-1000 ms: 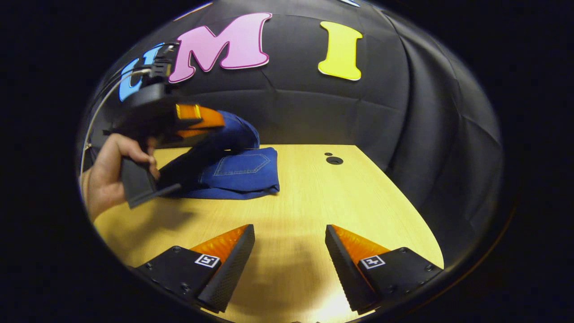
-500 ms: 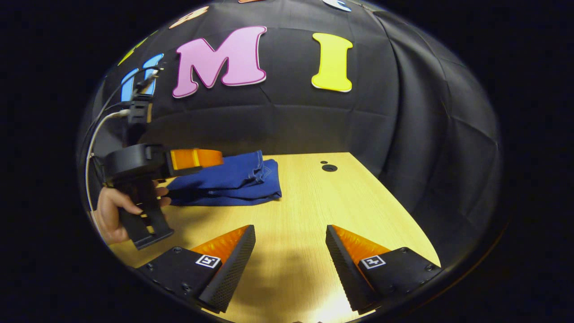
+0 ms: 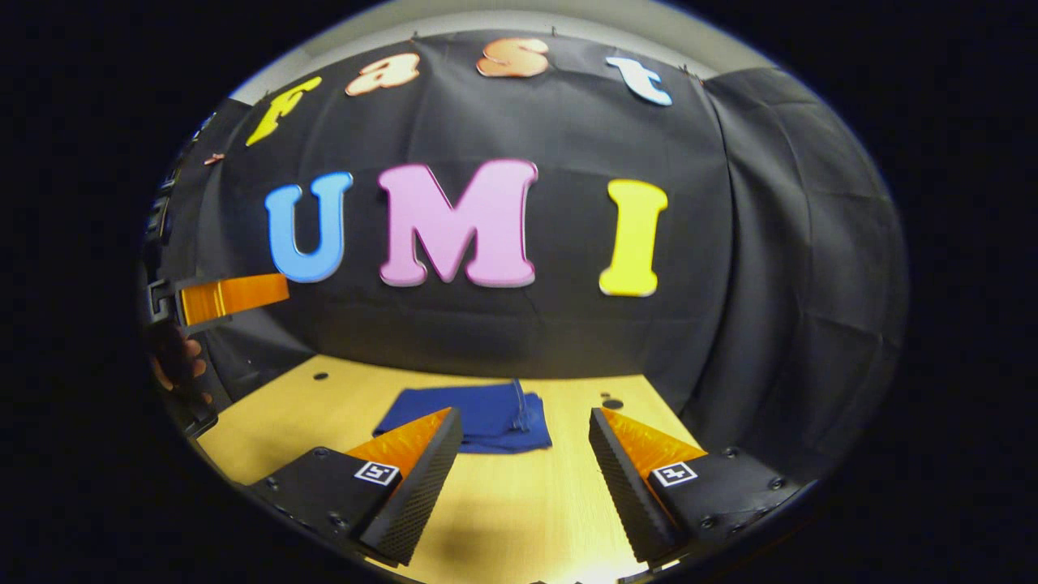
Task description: Grasp the waist and the cuffs of the jeans and fold them to make the two legs overlap; first hold the waist and fold one-third of the jeans toward the cuffs, then hold the cuffs and fold the remaining one-third in the same direction to finish folding.
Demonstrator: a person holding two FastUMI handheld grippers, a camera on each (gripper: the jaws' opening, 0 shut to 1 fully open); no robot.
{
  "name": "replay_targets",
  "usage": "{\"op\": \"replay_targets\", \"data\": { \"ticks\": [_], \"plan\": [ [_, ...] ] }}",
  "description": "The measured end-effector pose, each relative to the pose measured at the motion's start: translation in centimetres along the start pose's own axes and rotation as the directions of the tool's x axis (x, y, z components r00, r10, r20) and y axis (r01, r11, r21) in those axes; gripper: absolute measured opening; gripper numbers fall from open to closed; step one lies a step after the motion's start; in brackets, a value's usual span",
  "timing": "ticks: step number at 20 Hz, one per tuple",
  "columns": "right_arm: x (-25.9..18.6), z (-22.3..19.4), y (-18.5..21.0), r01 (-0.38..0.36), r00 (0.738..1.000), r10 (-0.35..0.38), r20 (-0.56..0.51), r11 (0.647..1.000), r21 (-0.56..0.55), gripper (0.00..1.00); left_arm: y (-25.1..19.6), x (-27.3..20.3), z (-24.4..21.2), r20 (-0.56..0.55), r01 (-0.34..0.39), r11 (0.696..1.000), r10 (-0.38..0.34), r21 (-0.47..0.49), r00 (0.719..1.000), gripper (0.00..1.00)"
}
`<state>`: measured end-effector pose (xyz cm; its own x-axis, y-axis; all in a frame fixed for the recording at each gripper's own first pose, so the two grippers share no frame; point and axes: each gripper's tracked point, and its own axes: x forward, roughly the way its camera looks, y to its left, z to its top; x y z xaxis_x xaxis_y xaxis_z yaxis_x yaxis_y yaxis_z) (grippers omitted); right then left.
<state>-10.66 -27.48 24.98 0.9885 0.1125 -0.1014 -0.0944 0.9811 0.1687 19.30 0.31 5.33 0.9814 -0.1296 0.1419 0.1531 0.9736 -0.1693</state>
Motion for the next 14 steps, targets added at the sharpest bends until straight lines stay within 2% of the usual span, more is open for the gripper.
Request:
{"op": "replay_targets", "data": {
  "ticks": [3, 6, 11, 12, 13, 14],
  "plan": [
    [-3.2, 4.9, 2.4, -0.006, 0.997, 0.005, 0.081, 1.000, 0.014, 0.96, 1.9, -4.9, 4.2, 0.041, -0.019, 1.000, 0.018, 0.013, 0.999, 0.96],
    [-7.3, 8.2, 3.6, 0.002, 0.988, -0.002, 0.153, 1.000, 0.003, 0.96, 3.2, -9.8, 6.2, 0.077, -0.039, 0.998, 0.036, 0.042, 0.996, 0.96],
    [-13.8, 8.5, 4.6, 0.035, 0.980, -0.031, 0.195, 0.999, -0.021, 0.96, 5.2, -17.5, 5.7, 0.077, -0.092, 0.995, 0.088, 0.049, 0.993, 0.96],
    [-14.8, 8.3, 4.8, 0.039, 0.979, -0.035, 0.203, 0.999, -0.014, 0.93, 5.4, -18.5, 4.9, 0.074, -0.107, 0.993, 0.103, 0.048, 0.992, 0.96],
    [-15.6, 7.9, 5.2, 0.037, 0.978, -0.035, 0.204, 0.999, -0.007, 0.96, 5.5, -19.3, 4.2, 0.066, -0.115, 0.992, 0.112, 0.046, 0.991, 0.96],
    [-16.2, 7.3, 5.5, 0.032, 0.980, -0.030, 0.197, 0.999, -0.005, 0.93, 5.7, -19.8, 3.3, 0.054, -0.126, 0.991, 0.123, 0.047, 0.991, 0.96]
  ]
}}
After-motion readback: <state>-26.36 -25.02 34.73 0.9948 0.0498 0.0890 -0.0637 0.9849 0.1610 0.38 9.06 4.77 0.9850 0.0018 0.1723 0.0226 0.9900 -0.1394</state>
